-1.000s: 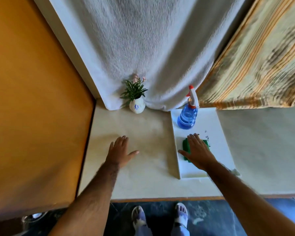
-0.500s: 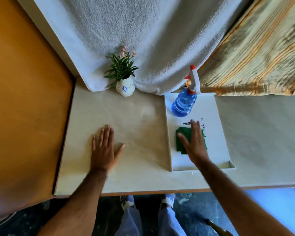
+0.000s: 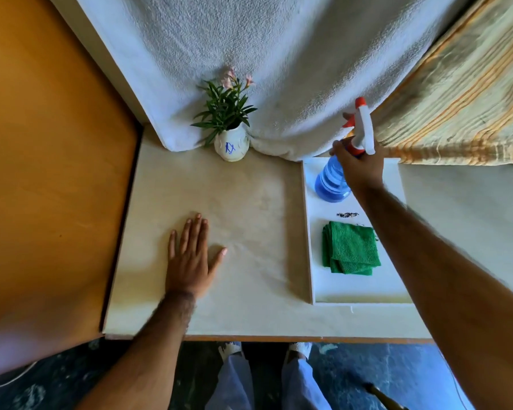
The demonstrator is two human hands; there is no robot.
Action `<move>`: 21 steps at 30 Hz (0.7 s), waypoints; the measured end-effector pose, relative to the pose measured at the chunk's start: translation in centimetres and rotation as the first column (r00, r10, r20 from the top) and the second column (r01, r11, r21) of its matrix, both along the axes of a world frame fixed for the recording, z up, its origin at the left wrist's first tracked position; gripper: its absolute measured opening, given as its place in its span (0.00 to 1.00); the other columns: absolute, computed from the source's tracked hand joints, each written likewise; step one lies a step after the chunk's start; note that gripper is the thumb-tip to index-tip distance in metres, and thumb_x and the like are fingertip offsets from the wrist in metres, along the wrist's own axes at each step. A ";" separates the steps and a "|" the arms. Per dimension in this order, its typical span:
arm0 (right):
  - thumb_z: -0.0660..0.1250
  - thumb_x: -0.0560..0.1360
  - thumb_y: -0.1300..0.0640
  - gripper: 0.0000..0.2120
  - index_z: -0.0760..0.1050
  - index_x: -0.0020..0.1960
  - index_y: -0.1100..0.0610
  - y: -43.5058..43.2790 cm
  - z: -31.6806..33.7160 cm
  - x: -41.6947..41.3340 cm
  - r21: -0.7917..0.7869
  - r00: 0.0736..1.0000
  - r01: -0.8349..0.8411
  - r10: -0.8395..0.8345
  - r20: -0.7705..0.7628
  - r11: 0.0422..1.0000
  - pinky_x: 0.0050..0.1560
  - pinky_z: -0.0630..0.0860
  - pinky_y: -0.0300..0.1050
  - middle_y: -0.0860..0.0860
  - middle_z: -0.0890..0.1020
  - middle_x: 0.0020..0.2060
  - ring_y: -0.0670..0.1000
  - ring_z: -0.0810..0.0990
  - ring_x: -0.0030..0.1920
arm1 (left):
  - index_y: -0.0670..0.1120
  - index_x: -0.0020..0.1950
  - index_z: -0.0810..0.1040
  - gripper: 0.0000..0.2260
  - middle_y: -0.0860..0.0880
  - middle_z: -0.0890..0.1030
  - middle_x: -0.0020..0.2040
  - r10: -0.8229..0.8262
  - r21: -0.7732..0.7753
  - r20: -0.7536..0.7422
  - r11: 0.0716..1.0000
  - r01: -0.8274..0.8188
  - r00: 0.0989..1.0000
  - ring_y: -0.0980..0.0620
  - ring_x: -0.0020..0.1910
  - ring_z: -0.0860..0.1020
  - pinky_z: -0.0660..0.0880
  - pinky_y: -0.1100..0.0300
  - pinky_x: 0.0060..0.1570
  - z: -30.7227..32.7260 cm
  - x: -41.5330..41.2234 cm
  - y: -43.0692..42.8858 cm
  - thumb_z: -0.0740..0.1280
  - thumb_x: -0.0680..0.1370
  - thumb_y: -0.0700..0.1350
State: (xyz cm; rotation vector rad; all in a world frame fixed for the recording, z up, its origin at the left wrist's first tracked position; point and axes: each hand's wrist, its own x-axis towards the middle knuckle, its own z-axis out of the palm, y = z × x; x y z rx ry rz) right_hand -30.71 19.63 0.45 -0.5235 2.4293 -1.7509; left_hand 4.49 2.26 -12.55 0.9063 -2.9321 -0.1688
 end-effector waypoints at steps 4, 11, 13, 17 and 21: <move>0.69 0.72 0.66 0.13 0.81 0.55 0.57 -1.3 2.0 1.1 -0.064 0.998 -0.047 0.049 0.026 0.997 0.39 0.78 0.36 0.57 0.86 0.44 0.46 0.82 0.34 | 0.43 0.84 0.58 0.37 0.43 0.61 0.85 0.002 -0.025 -0.005 1.000 -0.002 1.000 0.43 0.83 0.62 0.63 0.36 0.80 -0.3 0.1 -0.1 0.55 0.82 0.66; 0.76 0.72 0.63 0.07 0.82 0.40 0.54 -7.7 3.0 7.0 0.201 0.932 -0.326 0.278 0.233 0.924 0.35 0.77 0.34 0.44 0.82 0.23 0.40 0.81 0.27 | 0.44 0.84 0.57 0.37 0.44 0.61 0.85 0.009 -0.037 0.003 0.999 -0.009 1.000 0.43 0.84 0.61 0.63 0.37 0.80 -0.3 0.2 0.0 0.53 0.83 0.67; 0.77 0.72 0.61 0.04 0.84 0.45 0.54 -9.5 1.8 8.8 0.279 0.896 -0.408 0.322 0.306 0.869 0.35 0.79 0.32 0.45 0.82 0.24 0.40 0.83 0.28 | 0.44 0.84 0.59 0.36 0.44 0.62 0.84 0.014 -0.059 -0.024 0.998 -0.016 1.000 0.43 0.83 0.62 0.64 0.38 0.79 -0.5 0.4 0.0 0.52 0.83 0.66; 0.78 0.71 0.55 0.09 0.84 0.50 0.51 -11.4 -0.3 10.2 0.350 0.872 -0.428 0.279 0.403 0.833 0.45 0.81 0.40 0.48 0.86 0.30 0.46 0.87 0.35 | 0.44 0.84 0.60 0.36 0.44 0.63 0.84 0.006 -0.063 -0.068 0.998 -0.010 0.998 0.43 0.83 0.64 0.64 0.37 0.79 -1.1 0.4 -0.1 0.54 0.83 0.66; 0.76 0.70 0.48 0.08 0.81 0.43 0.52 -12.7 -1.3 10.3 0.400 0.883 -0.381 0.200 0.424 0.834 0.34 0.77 0.37 0.44 0.82 0.21 0.40 0.81 0.24 | 0.44 0.84 0.60 0.36 0.44 0.63 0.84 0.007 -0.064 -0.065 0.998 -0.011 0.998 0.44 0.83 0.64 0.64 0.37 0.79 -1.1 0.1 -0.1 0.55 0.83 0.65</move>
